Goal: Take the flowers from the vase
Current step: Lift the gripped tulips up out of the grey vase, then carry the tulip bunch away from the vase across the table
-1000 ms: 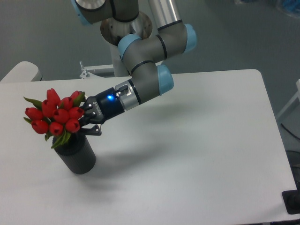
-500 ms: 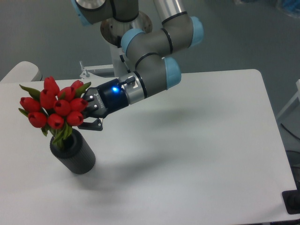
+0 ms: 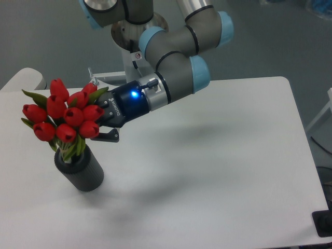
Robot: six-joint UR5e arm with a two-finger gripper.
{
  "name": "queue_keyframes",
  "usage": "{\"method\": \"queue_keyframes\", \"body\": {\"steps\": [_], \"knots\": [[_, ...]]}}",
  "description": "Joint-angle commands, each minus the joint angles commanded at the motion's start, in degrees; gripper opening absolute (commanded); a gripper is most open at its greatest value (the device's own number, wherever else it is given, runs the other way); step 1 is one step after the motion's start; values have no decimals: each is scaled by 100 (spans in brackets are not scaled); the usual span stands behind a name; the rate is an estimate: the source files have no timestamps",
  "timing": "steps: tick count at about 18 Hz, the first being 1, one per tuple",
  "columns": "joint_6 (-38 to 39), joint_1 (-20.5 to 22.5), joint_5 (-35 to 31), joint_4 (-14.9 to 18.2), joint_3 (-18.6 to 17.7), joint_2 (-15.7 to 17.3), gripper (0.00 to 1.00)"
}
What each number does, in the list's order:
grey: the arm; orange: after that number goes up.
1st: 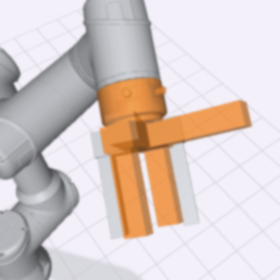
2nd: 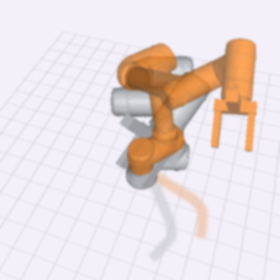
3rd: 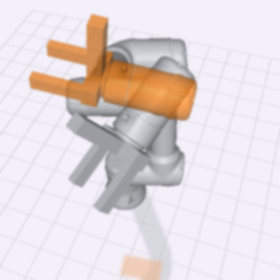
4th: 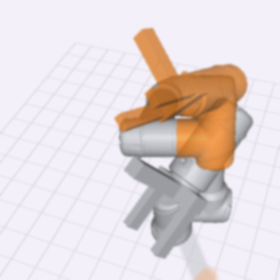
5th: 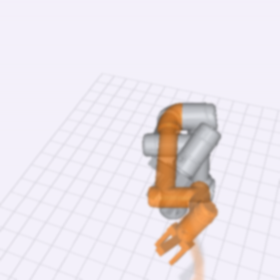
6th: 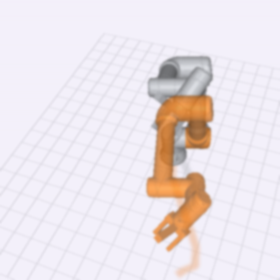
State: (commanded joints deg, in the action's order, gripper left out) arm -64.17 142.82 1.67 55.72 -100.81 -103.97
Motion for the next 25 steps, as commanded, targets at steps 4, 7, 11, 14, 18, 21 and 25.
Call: {"method": "queue_keyframes", "body": {"steps": [4,7,11,14,18,21,25], "knots": [[387,114,106,0,202,0,2],[624,185,115,9,351,0,2],[941,264,159,9,589,0,2],[1091,334,159,9,721,-9,2],[1152,422,167,9,800,-44,2],[1337,493,167,9,993,-114,1],[1363,580,133,9,1169,-263,0]]}}
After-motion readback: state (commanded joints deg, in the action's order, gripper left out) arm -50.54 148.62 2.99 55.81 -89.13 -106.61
